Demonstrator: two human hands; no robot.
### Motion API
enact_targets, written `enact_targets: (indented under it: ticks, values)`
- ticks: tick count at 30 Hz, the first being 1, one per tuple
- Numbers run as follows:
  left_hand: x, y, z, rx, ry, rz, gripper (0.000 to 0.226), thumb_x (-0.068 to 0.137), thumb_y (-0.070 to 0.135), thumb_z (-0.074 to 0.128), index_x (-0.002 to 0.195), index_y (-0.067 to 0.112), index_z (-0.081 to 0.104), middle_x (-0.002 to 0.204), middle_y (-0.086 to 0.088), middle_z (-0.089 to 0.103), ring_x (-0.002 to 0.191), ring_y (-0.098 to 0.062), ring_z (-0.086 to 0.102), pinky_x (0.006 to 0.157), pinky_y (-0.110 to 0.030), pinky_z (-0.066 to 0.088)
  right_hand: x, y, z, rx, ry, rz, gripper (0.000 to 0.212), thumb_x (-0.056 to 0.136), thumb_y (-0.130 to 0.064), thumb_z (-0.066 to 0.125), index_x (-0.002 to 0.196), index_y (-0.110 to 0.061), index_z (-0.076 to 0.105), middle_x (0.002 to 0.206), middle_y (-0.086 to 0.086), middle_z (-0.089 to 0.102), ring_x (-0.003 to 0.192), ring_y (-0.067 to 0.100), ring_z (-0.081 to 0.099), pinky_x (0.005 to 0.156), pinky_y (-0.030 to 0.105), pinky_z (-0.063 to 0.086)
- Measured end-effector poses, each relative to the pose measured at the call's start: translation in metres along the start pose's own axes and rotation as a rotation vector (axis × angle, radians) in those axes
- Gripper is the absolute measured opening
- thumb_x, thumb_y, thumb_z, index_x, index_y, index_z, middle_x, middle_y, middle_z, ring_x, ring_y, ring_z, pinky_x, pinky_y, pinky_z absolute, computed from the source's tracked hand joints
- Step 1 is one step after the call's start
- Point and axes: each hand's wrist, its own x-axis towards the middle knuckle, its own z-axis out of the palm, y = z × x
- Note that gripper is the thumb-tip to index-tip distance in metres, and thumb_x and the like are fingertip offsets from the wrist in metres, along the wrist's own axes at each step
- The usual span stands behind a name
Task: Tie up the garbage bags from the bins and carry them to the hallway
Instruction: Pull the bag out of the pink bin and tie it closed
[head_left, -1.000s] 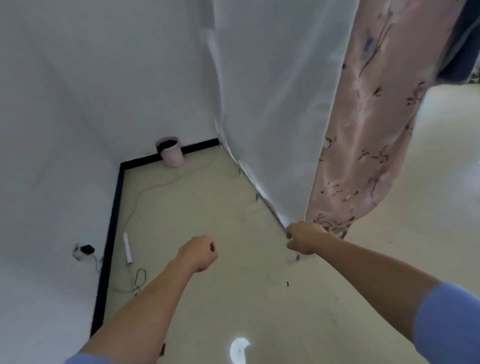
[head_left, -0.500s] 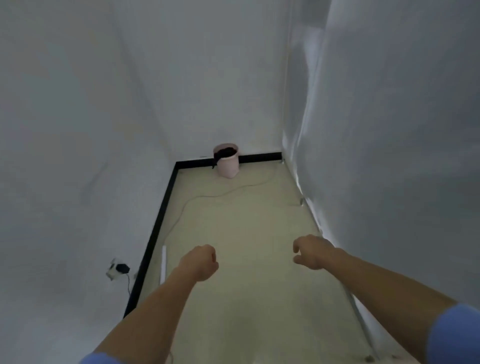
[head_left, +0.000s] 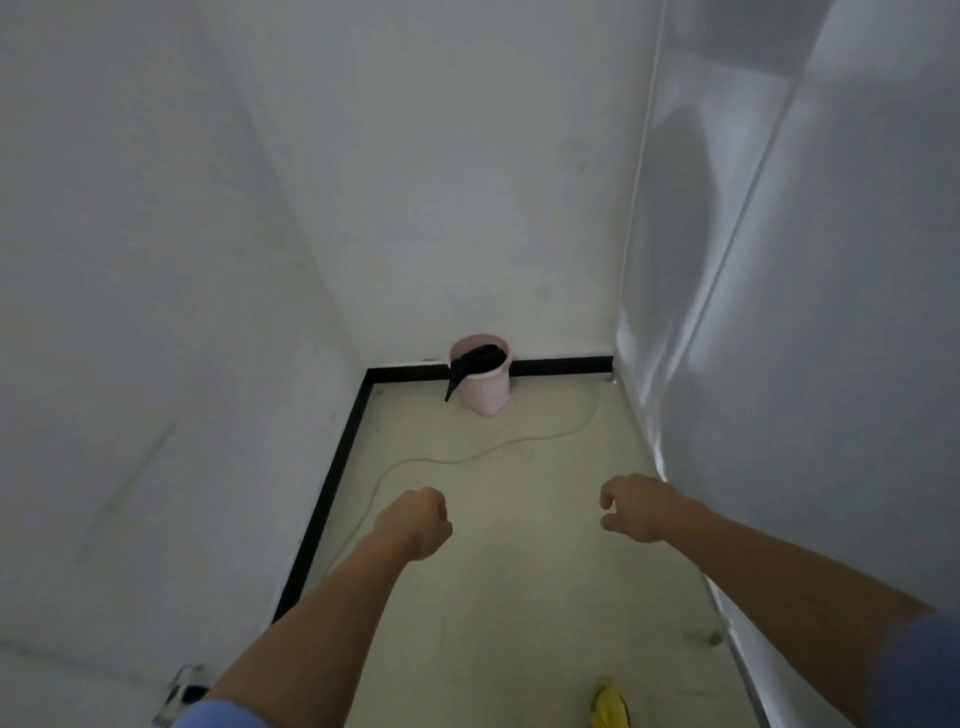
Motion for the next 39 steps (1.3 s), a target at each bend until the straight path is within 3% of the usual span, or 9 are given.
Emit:
enact_targets:
  ticks: [6,14,23,29,39]
  values:
    - [0.123,0.015,-0.072,-0.086,0.028,-0.072,0.029,0.092,0.033,0.053,0.113,0.014,0.06,0.12,-0.01,0.061,0.103,-0.027,0.061,0.082,-0.03,0.047,0.147,0.009,-0.107,-0.058,-0.033,-0.066,0.039,0.094,-0.04,0.054,0.127,-0.02,0.054,0.133,0.005,0.054,0.118,0.023,0.054,0.098,0.033,0.044]
    - [0.277,-0.029,-0.108,-0.135,-0.083,-0.196,0.032,0.091,0.035,0.053,0.115,0.014,0.059,0.127,-0.008,0.057,0.112,-0.024,0.056,0.09,-0.032,0.046,0.334,-0.029,-0.17,-0.121,-0.109,-0.179,0.041,0.096,-0.04,0.052,0.131,-0.021,0.051,0.129,0.003,0.055,0.117,0.022,0.052,0.095,0.031,0.042]
    - [0.497,-0.073,-0.181,-0.169,-0.175,-0.185,0.033,0.092,0.033,0.053,0.116,0.011,0.058,0.126,-0.008,0.056,0.11,-0.024,0.056,0.091,-0.032,0.045,0.539,-0.056,-0.233,-0.135,-0.198,-0.097,0.046,0.096,-0.039,0.052,0.139,-0.022,0.045,0.138,0.006,0.051,0.123,0.024,0.05,0.099,0.033,0.042]
    - [0.602,-0.084,-0.238,-0.206,-0.185,-0.191,0.03,0.093,0.031,0.052,0.115,0.012,0.058,0.123,-0.007,0.057,0.106,-0.024,0.058,0.087,-0.031,0.045,0.644,-0.071,-0.281,-0.105,-0.231,-0.078,0.046,0.096,-0.036,0.053,0.139,-0.021,0.044,0.134,0.005,0.054,0.119,0.023,0.052,0.095,0.032,0.044]
    - [0.774,-0.129,-0.23,-0.255,-0.235,-0.293,0.027,0.094,0.033,0.052,0.114,0.016,0.06,0.123,-0.005,0.058,0.106,-0.022,0.056,0.089,-0.029,0.044,0.87,-0.103,-0.268,-0.183,-0.338,-0.19,0.035,0.095,-0.018,0.051,0.13,-0.016,0.051,0.126,0.005,0.059,0.109,0.022,0.06,0.087,0.031,0.048]
